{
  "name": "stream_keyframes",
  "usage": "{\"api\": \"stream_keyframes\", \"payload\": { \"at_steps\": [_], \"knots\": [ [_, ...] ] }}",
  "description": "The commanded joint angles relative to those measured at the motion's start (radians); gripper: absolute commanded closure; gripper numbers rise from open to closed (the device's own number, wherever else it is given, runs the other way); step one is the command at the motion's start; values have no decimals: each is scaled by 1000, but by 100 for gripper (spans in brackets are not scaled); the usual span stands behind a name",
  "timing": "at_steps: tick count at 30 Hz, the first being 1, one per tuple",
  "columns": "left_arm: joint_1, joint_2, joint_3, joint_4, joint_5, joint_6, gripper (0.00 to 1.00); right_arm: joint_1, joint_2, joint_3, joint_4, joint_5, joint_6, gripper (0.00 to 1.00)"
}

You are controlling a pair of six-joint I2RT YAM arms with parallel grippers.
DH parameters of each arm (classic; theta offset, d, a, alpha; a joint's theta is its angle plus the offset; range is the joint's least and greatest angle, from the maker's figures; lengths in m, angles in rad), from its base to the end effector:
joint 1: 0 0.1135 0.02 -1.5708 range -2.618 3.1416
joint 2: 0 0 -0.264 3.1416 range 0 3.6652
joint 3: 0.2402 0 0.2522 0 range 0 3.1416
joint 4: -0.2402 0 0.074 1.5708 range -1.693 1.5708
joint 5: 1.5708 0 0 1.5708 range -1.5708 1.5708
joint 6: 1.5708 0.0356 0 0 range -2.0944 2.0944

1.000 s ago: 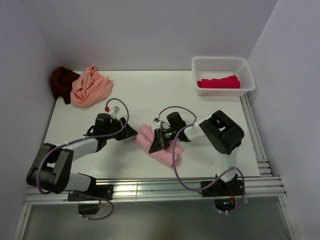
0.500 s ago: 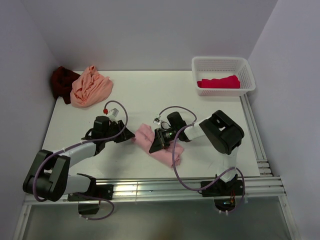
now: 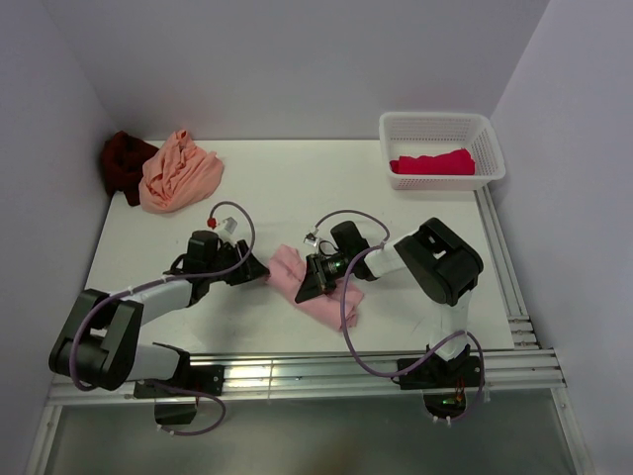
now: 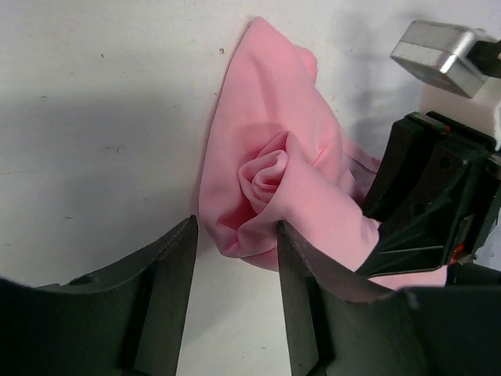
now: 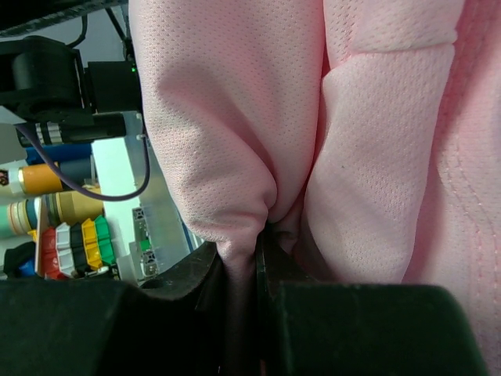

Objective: Roll the t-shirts
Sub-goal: Roll the tshirt

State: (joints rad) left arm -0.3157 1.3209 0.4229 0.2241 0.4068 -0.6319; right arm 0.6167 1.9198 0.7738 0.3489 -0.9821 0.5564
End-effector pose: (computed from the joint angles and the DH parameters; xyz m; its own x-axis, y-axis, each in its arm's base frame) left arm 0.2215 -0.0872 0.1485 -0.8207 -0.3026 -0.4847 0.1169 0.7414 -0.6608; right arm 0.2533 0.2158 0.0960 -0.9155 -0.2896 -0.2792 -0.3671 0.3178 0.8742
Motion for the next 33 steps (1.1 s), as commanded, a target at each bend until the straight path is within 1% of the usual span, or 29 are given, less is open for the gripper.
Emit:
{"api": "stream_keyframes", "payload": {
  "at_steps": [1,3,4,6,9,10,13,14,16,17,19,20,24,25,27,28,29,30,32,33],
  "knots": [
    [-3,46,34,43,46,26,50,-15,31,-16,-48,79,-30,100],
    [-6,73,53,47,47,28,52,-14,30,-16,-47,76,-27,100],
    [-6,96,59,47,50,29,56,-15,30,-15,-47,76,-27,100],
    [-10,113,70,63,58,28,60,-15,28,-15,-48,76,-29,100],
    [-11,120,82,69,58,26,82,-15,27,-15,-54,80,-30,100],
    [-11,112,85,54,50,21,100,-15,27,-13,-65,86,-33,100],
    [-11,77,111,-12,-32,20,100,-17,27,-7,-76,94,-41,100],
    [-11,64,131,-75,-66,20,100,-17,28,-5,-88,102,-44,100],
    [-10,34,152,-136,-181,6,100,-17,33,1,-100,111,-47,100],
    [-10,25,169,-199,-222,-5,100,-17,36,2,-106,112,-47,100],
    [-2,5,174,-221,-293,-40,100,-17,38,2,-107,111,-47,100],
    [1,1,174,-254,-309,-54,100,-17,32,2,-110,115,-49,100],
    [18,-8,154,-243,-316,-87,100,-17,27,-1,-113,118,-50,100],
    [18,-12,149,-243,-322,-97,97,-17,27,-1,-114,120,-53,100],
    [20,-20,137,-233,-315,-100,86,-15,24,-4,-114,122,-53,100],
    [20,-31,134,-233,-309,-101,68,-17,22,-4,-117,123,-55,100],
    [20,-38,123,-206,-286,-98,59,-17,19,-2,-116,122,-55,100],
    [20,-48,116,-197,-264,-97,47,-15,19,-4,-114,122,-55,100],
    [20,-86,84,-146,-211,-94,39,-17,19,-1,-113,117,-55,100],
    [20,-118,68,-128,-198,-106,33,-17,19,-1,-113,114,-53,100]
  ]
}}
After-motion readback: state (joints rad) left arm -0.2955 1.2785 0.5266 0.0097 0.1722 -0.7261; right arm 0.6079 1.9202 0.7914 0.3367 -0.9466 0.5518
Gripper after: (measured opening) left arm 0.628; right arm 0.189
